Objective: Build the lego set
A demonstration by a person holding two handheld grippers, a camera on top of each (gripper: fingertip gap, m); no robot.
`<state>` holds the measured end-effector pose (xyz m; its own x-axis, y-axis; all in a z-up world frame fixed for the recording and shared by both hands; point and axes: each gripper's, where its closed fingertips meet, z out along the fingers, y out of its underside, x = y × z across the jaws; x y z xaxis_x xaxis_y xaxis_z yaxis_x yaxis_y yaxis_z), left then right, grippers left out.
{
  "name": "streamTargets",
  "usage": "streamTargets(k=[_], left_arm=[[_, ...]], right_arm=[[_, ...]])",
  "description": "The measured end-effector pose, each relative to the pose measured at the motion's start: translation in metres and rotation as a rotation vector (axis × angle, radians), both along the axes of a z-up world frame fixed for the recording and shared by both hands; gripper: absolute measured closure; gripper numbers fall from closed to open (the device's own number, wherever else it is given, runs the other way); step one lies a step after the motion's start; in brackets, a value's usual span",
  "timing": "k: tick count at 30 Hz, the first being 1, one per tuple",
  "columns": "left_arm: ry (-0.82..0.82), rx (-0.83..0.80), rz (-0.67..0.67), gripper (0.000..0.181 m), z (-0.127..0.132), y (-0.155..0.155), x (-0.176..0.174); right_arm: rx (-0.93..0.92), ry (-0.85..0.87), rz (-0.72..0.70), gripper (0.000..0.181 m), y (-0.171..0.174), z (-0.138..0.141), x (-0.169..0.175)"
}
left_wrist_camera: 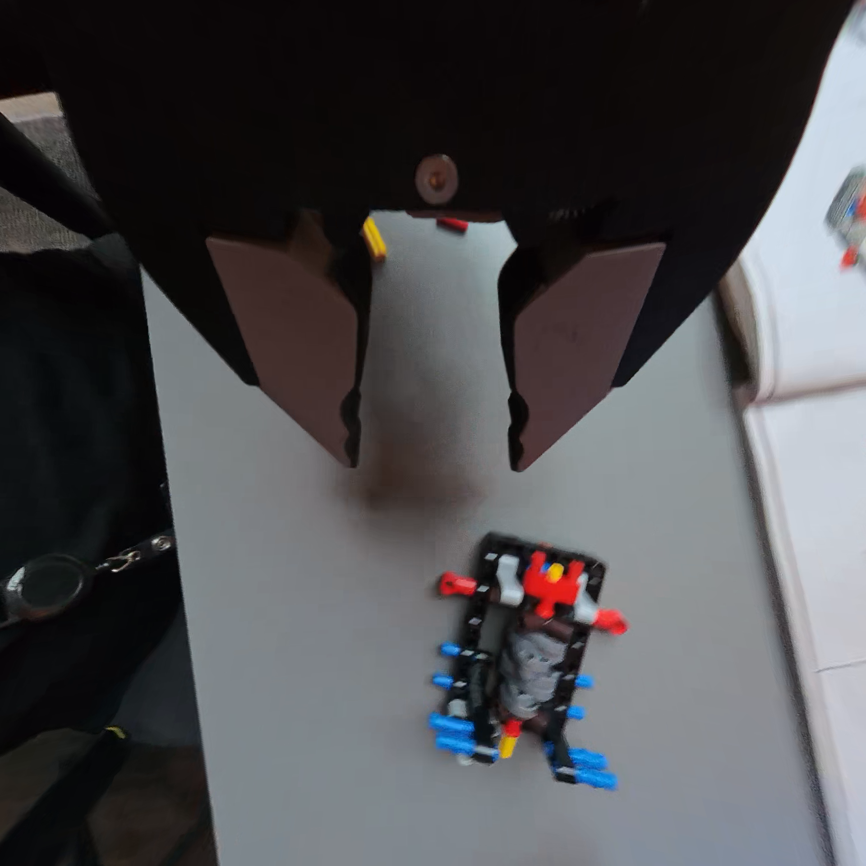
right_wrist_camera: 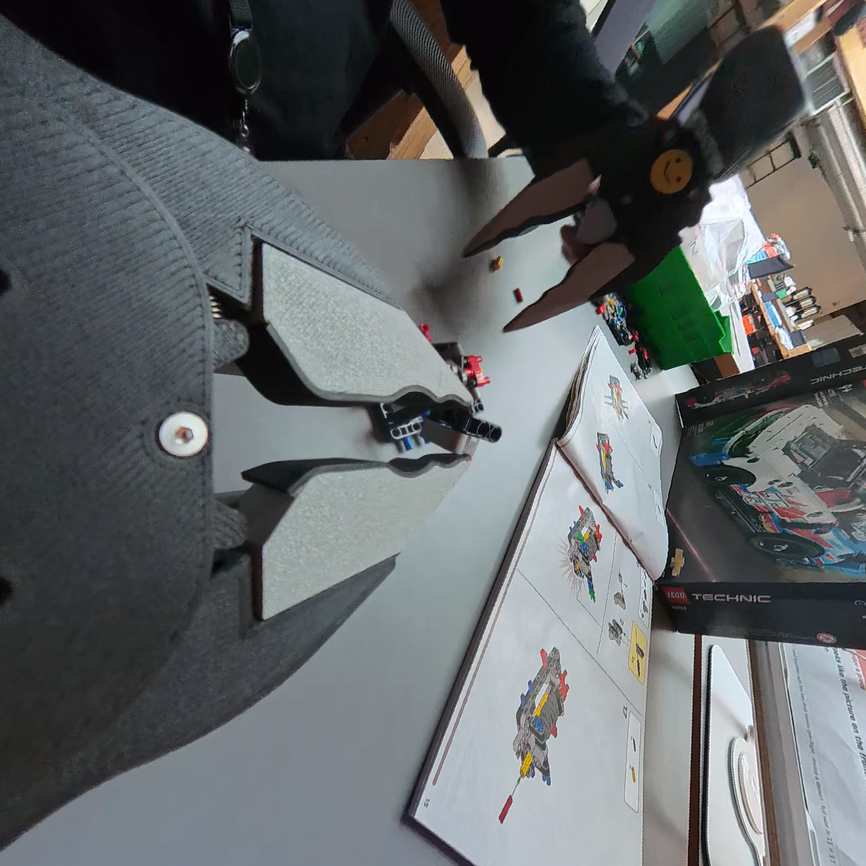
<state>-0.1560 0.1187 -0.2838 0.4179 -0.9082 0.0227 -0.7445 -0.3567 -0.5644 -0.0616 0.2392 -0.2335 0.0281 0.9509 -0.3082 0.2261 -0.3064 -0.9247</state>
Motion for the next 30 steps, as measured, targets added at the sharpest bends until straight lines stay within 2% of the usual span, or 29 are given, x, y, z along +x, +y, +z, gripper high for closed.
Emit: streamTargets(k=[2, 5, 7, 10, 13, 17, 22, 26, 30], left_arm=[[0.05, -0.002, 0.107, 0.125, 0.006, -0.004, -0.035], [0.17, -0.085, 0.219, 0.126, -0.002, -0.034, -0.076], [0.177, -0.108, 0.231, 0.133, -0.009, -0.057, -0.079], [0.234, -0.118, 0.26, 0.132, -0.022, -0.077, -0.086], [0.169, -0.092, 0.297, 0.151, -0.021, -0.074, -0.081], [0.147, -0.066, 0.319, 0.174, -0.022, -0.067, -0.084], [0.136, -0.026, 0.321, 0.176, -0.021, -0.058, -0.078], [0.04, 0.073, 0.281, 0.176, -0.017, -0.036, -0.041], [0.012, 0.206, 0.259, 0.176, -0.017, -0.01, -0.015]], right_arm=[[0.02, -0.038, -0.017, 0.167, 0.004, -0.005, 0.002], [-0.042, -0.113, 0.036, 0.167, -0.001, -0.017, 0.003], [-0.091, -0.181, 0.063, 0.167, -0.006, -0.024, 0.006], [-0.133, -0.331, 0.09, 0.167, -0.012, -0.036, 0.018], [-0.197, -0.435, 0.093, 0.167, -0.013, -0.044, 0.033], [-0.235, -0.481, 0.09, 0.167, -0.012, -0.055, 0.038], [-0.214, -0.515, 0.098, 0.167, -0.013, -0.066, 0.035], [-0.165, -0.524, 0.094, 0.167, -0.01, -0.068, 0.034], [-0.092, -0.539, 0.088, 0.159, -0.009, -0.067, 0.036]])
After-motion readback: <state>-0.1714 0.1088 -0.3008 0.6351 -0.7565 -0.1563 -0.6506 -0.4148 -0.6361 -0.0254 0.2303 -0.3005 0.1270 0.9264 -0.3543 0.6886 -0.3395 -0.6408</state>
